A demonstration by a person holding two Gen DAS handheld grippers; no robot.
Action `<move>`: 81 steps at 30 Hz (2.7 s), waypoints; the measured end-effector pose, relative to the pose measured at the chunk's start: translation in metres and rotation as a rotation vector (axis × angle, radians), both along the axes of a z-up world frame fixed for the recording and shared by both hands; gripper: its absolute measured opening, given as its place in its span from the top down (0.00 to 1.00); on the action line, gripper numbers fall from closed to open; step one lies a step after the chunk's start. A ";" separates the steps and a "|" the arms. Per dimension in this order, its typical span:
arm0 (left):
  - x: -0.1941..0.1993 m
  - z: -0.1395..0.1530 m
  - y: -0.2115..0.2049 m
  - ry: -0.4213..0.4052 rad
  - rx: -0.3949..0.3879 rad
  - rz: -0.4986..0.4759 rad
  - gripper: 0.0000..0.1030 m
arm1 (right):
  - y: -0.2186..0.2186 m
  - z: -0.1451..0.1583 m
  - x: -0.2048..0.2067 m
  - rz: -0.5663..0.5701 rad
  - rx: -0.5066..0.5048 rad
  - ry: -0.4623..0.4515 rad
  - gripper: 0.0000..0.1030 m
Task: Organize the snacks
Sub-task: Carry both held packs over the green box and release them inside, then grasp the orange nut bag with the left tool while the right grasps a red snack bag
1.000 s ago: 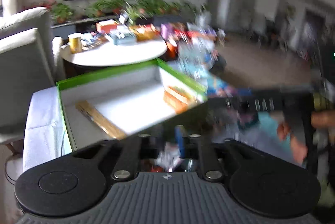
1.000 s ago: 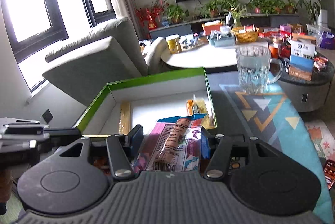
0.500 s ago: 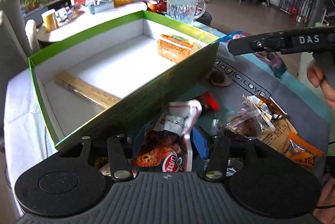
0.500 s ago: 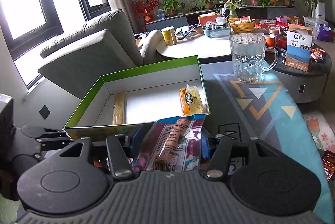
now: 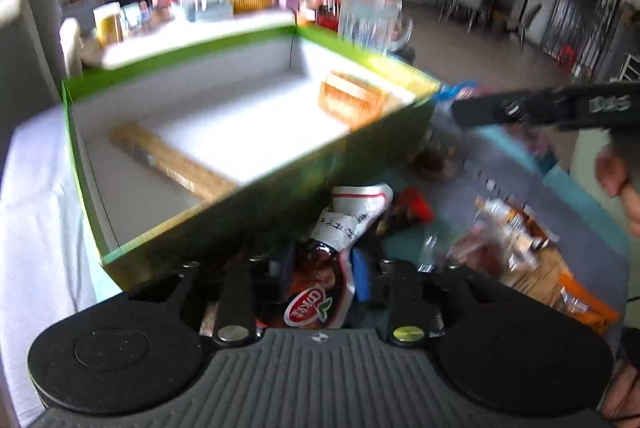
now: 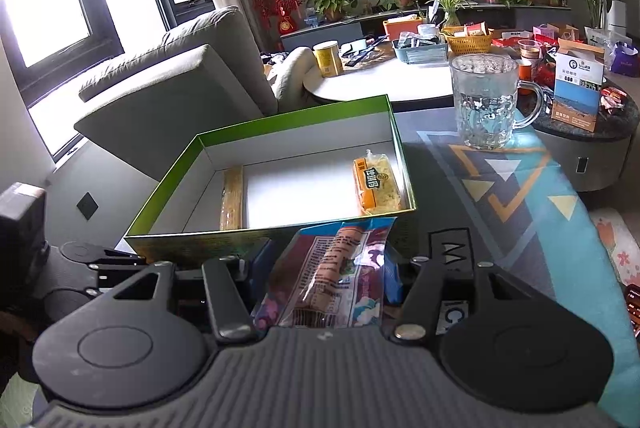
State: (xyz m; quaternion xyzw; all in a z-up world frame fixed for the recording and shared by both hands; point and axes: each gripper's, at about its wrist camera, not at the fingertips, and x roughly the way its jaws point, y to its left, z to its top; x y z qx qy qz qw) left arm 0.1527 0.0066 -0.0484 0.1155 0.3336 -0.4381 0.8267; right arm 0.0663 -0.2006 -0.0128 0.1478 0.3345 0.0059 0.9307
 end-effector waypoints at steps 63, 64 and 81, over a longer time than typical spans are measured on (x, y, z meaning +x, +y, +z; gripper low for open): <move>0.007 0.004 0.059 0.202 -0.061 0.886 0.47 | 0.023 -0.037 0.016 0.328 -0.073 0.081 0.69; 0.010 0.002 0.059 0.213 -0.058 0.896 0.47 | 0.021 -0.038 0.017 0.331 -0.077 0.085 0.69; 0.012 -0.007 0.061 0.203 -0.033 0.911 0.60 | 0.027 -0.049 0.031 0.365 -0.120 0.136 0.71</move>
